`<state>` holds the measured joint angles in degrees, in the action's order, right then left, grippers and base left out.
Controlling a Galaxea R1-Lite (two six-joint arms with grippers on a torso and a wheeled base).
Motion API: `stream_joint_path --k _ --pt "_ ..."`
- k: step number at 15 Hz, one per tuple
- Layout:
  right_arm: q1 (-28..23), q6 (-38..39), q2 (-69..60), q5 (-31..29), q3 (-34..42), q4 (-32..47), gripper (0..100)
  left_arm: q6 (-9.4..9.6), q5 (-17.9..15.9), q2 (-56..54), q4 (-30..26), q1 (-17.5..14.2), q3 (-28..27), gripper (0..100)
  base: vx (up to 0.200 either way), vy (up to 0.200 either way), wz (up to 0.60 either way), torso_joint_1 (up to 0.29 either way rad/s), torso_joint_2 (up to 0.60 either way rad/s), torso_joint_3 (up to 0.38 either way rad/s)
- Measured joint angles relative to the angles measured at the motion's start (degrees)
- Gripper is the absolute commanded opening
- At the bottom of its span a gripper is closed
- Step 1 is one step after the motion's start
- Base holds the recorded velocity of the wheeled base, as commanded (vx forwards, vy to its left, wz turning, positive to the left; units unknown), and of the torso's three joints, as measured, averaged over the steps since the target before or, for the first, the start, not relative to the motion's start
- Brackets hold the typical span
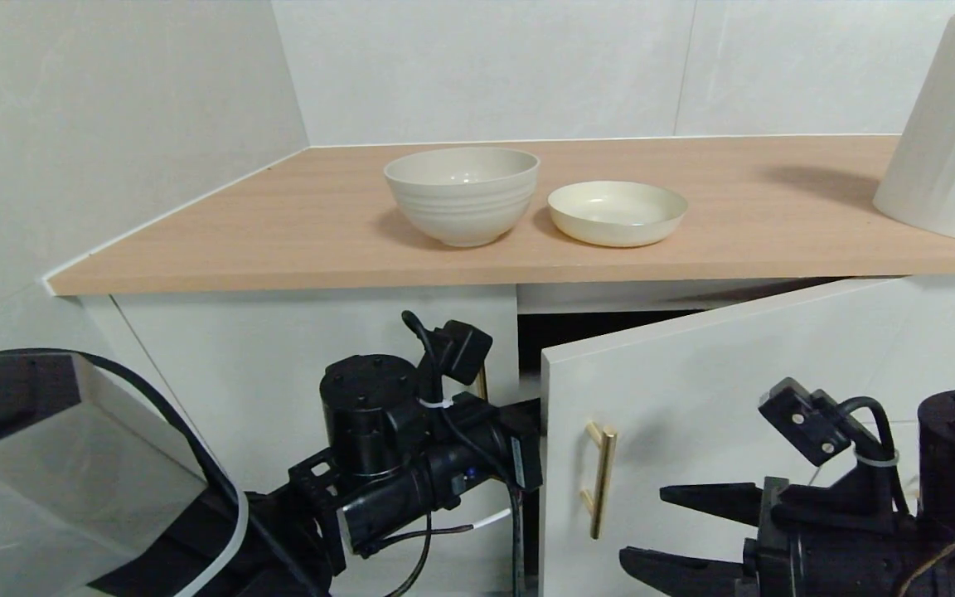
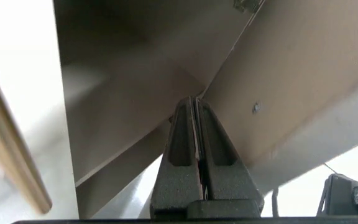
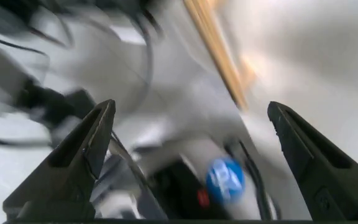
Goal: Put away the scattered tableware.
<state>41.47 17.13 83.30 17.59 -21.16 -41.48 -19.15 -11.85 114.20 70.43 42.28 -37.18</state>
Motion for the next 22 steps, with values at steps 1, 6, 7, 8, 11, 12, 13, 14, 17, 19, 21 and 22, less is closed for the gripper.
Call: stream_joint_path --k 1,6,7,8,11,12,13,14,17,19,21,22 --pt "0.4 0.0 -2.7 -4.4 -0.2 6.8 100 0.09 -0.1 0.0 -1.6 0.0 -1.1 0 0.0 0.0 0.0 0.0 0.0 0.0" --pt "2.5 0.3 -9.0 -11.9 0.3 11.5 100 0.09 -4.2 0.4 -2.6 -0.2 -2.3 0 0.0 0.0 0.0 0.0 0.0 0.0" --pt "2.6 0.3 -9.4 -11.9 0.6 11.6 100 0.05 -4.2 0.8 -2.6 0.1 -2.1 0 0.0 0.0 0.0 0.0 0.0 0.0" --pt "2.6 0.3 -9.6 -11.9 0.9 11.5 100 -0.02 -3.9 1.2 -2.5 0.5 -2.0 0 0.0 0.0 0.0 0.0 0.0 0.0" --pt "2.8 0.1 -10.2 -11.7 1.3 11.6 100 0.0 -3.9 1.8 -1.9 1.1 -1.9 0 -0.133 0.0 0.0 0.005 0.0 0.0" --pt "2.9 0.1 -10.3 -11.7 1.4 11.6 100 0.0 -3.9 1.8 -1.9 1.2 -1.9 0 -0.2 0.0 0.0 0.002 0.0 0.002" --pt "3.1 0.1 -10.3 -11.7 1.4 11.6 100 0.0 -3.8 1.8 -2.0 1.3 -1.8 0 -0.2 0.0 0.0 0.002 0.0 0.002" --pt "3.6 0.1 -10.3 -11.7 1.5 11.7 100 0.02 -3.9 1.8 -2.0 1.5 -1.7 0 -0.2 0.0 0.0 -0.002 0.0 0.007" --pt "4.2 0.1 -10.4 -11.7 1.7 11.6 100 0.02 -4.2 2.3 -1.3 1.9 -1.8 0 -0.2 0.0 0.0 -0.001 0.0 0.001" --pt "4.3 0.1 -10.3 -11.7 1.8 11.6 100 0.02 -4.4 3.0 -1.3 2.1 -2.8 0 0.0 0.0 0.0 0.0 0.0 0.0" --pt "4.3 0.1 -10.3 -11.7 1.8 11.6 100 0.02 -4.4 4.3 -1.1 2.2 -4.2 0 0.0 0.0 0.0 0.0 0.0 0.0" --pt "4.3 0.1 -10.3 -11.7 1.8 11.6 100 0.02 -4.4 4.8 -1.1 2.1 -4.7 0 0.0 0.0 0.0 0.0 0.0 0.0"
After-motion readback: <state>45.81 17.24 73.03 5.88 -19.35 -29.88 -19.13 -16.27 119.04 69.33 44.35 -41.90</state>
